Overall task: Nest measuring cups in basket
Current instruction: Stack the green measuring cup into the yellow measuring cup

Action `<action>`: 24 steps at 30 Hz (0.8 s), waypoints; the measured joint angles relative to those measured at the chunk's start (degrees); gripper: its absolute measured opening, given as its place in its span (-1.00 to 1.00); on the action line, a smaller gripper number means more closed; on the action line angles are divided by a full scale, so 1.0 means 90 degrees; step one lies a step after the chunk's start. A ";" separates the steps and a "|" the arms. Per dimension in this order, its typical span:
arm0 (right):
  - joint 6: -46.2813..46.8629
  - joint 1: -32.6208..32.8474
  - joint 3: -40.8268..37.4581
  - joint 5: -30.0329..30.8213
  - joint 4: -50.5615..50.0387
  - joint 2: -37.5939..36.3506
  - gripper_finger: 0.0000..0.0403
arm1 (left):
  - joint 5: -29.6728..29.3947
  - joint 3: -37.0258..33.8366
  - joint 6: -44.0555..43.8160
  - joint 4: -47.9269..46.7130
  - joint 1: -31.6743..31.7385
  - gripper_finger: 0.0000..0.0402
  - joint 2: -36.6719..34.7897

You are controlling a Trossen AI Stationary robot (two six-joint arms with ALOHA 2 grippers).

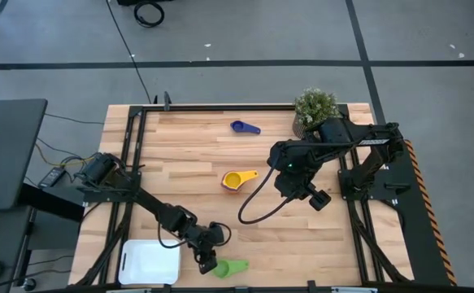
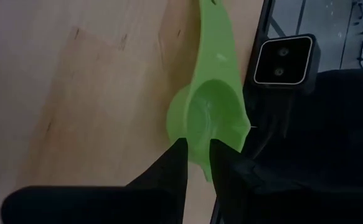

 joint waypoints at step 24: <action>0.0000 0.0000 0.0000 0.0000 0.0000 0.0000 -0.49 | -0.0033 0.0000 0.0154 0.0397 -0.0002 -0.62 0.0232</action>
